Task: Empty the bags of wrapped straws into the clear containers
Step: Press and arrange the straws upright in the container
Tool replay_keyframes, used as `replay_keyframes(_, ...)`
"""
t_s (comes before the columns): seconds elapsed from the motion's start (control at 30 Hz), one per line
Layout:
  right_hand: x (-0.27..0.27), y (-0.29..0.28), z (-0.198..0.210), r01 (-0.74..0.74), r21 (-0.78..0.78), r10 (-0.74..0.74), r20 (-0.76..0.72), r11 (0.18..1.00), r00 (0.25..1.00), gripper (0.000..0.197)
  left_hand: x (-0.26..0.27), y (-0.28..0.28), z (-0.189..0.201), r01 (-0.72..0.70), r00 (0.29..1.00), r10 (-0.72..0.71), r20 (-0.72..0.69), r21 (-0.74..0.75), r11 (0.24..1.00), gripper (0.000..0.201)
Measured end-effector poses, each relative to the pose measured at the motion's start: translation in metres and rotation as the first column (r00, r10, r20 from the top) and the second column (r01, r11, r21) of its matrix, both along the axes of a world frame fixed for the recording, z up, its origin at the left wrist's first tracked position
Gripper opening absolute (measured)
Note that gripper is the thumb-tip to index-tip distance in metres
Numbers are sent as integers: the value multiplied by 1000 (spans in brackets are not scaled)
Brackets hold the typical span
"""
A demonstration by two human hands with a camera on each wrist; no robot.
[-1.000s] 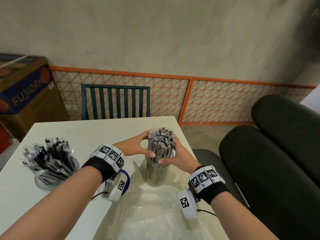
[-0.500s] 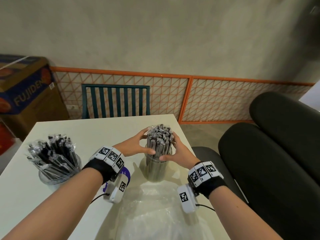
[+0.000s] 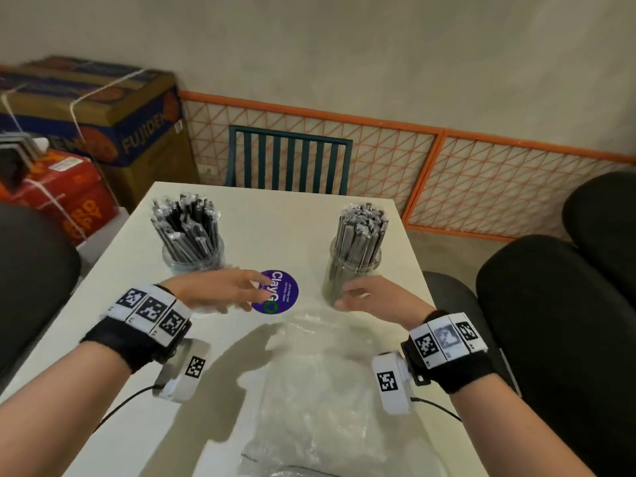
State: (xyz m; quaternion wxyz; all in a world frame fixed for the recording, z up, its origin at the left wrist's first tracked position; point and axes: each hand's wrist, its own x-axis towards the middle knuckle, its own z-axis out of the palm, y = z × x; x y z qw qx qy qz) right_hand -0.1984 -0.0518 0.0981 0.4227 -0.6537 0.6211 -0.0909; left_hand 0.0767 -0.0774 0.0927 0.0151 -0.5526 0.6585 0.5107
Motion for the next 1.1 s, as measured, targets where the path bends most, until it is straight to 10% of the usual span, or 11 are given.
replay_keyframes(0.23,122,-21,18,-279,-62,286,196,958,938,105,107,3,18,-86,831,102,547,-54,995,87)
replay_keyframes(0.5,214,-53,-22,18,-220,31,218,975,975,128,142,-35,8,-224,967,248,51,-283,933,141)
replay_keyframes(0.67,248,-66,-47,157,-225,-93,272,962,958,134,148,-63,-7,-228,968,183,-173,-290,930,110)
replay_keyframes(0.83,263,-81,-68,273,-196,-209,295,942,932,120,151,-90,-20,-164,943,80,-324,-240,957,120)
replay_keyframes(1.0,256,-94,-31,215,-205,-165,240,955,957,56,142,-105,-6,-104,957,-1,-290,-349,931,44)
replay_keyframes(1.1,243,-106,8,91,-128,-58,240,988,969,39,148,-111,11,-74,972,-30,-235,-419,905,48)
